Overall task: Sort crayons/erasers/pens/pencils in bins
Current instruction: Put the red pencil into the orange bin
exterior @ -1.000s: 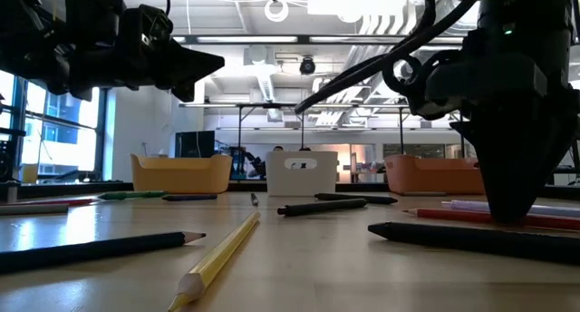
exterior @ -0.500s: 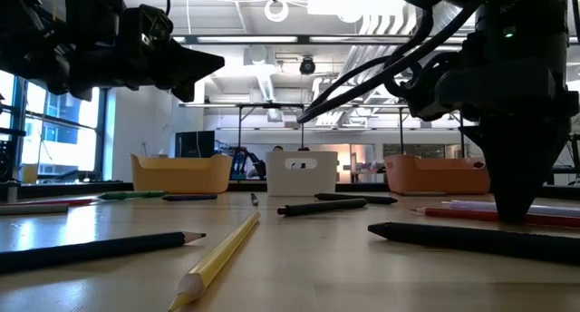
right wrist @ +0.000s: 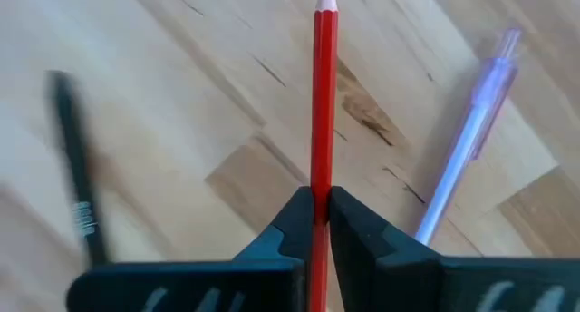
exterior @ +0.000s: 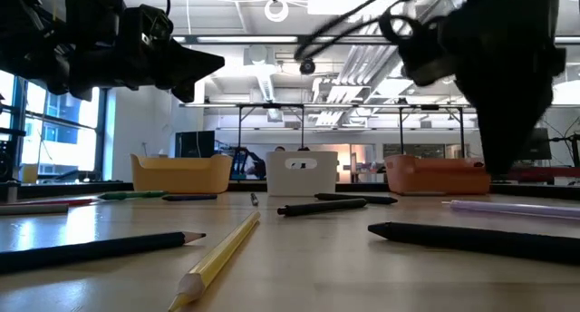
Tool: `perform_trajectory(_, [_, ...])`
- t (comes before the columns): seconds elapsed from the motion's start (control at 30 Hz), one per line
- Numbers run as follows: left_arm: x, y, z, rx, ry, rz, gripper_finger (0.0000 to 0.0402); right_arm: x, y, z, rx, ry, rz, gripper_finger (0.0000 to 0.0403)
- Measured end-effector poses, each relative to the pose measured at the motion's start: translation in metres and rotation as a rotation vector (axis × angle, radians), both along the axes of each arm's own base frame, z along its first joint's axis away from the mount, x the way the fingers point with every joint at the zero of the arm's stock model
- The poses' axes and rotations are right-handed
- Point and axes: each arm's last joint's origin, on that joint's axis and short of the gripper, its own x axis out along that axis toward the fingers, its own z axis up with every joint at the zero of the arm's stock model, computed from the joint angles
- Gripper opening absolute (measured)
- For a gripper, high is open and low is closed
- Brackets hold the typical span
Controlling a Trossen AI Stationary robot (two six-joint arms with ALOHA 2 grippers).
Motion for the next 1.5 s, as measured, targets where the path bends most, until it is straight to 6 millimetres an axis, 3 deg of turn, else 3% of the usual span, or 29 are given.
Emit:
perform_trajectory(0.17, [0.000, 0.000, 0.000, 0.000, 0.000, 0.000, 0.0000, -0.006, -0.019, 0.030, -0.049, -0.102, -0.008, 0.0014])
perform_trajectory(0.3, [0.000, 0.000, -0.001, -0.002, 0.006, 0.000, 0.0000, -0.015, -0.048, 0.059, -0.137, -0.165, -0.018, 0.0014])
perform_trajectory(0.5, [0.000, 0.000, -0.001, -0.003, 0.014, 0.001, 0.0000, -0.038, -0.120, 0.091, -0.365, -0.132, -0.010, 0.0014])
perform_trajectory(0.7, [0.000, 0.000, -0.001, -0.003, 0.014, 0.001, 0.0000, -0.056, -0.207, 0.102, -0.594, 0.033, 0.097, 0.0014])
perform_trajectory(0.87, [0.000, 0.000, -0.001, -0.023, 0.003, 0.000, 0.0000, -0.079, -0.278, 0.100, -0.696, 0.148, 0.134, 0.0014])
perform_trajectory(1.0, [-0.001, 0.000, 0.005, -0.041, -0.053, -0.003, 0.0000, -0.099, -0.317, 0.086, -0.696, 0.164, 0.174, 0.0014])
perform_trajectory(1.23, [0.001, 0.002, 0.010, -0.008, -0.083, 0.025, 0.0000, -0.123, -0.350, 0.050, -0.613, 0.216, 0.259, 0.0014])
perform_trajectory(1.5, [0.002, 0.002, 0.012, 0.000, -0.088, 0.020, 0.0000, -0.124, -0.369, 0.019, -0.528, 0.277, 0.317, 0.0014])
